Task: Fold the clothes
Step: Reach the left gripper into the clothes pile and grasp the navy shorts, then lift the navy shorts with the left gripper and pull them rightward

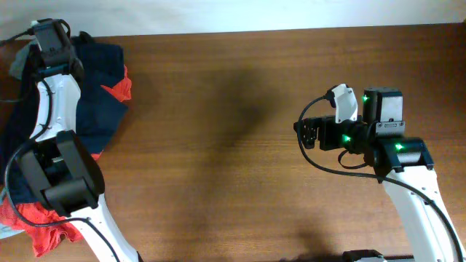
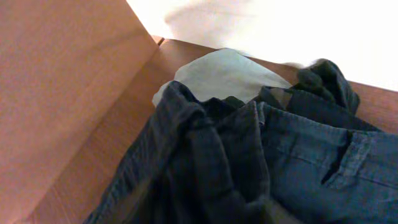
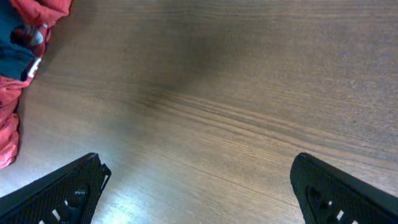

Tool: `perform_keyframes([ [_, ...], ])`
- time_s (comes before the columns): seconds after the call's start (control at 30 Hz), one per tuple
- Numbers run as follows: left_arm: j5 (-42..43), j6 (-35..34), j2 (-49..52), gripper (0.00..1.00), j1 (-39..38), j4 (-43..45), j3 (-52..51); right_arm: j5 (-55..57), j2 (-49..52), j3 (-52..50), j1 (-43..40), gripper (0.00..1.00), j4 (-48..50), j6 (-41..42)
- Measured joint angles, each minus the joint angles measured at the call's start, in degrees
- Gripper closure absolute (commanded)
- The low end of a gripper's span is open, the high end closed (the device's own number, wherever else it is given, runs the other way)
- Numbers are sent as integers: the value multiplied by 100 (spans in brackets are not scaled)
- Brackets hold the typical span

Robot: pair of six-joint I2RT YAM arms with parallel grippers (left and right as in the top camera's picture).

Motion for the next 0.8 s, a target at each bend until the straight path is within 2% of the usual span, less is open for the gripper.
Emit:
perform_keyframes([
  [0.17,-35,26,-2,79,-20,-11,2,0,0,0,0,2,-2,-9],
  [0.4,-66,-94,-299,90,-256,-229,33,0,0,0,0,2,24,-13],
  [0.53,-79,-144,-1043,99,-623,-433,33,2,0,0,0,2,111,-11],
  [0.8,44,-153,-2916,99,-1853,-1209,140,4,2,116,0,1,273,-13],
])
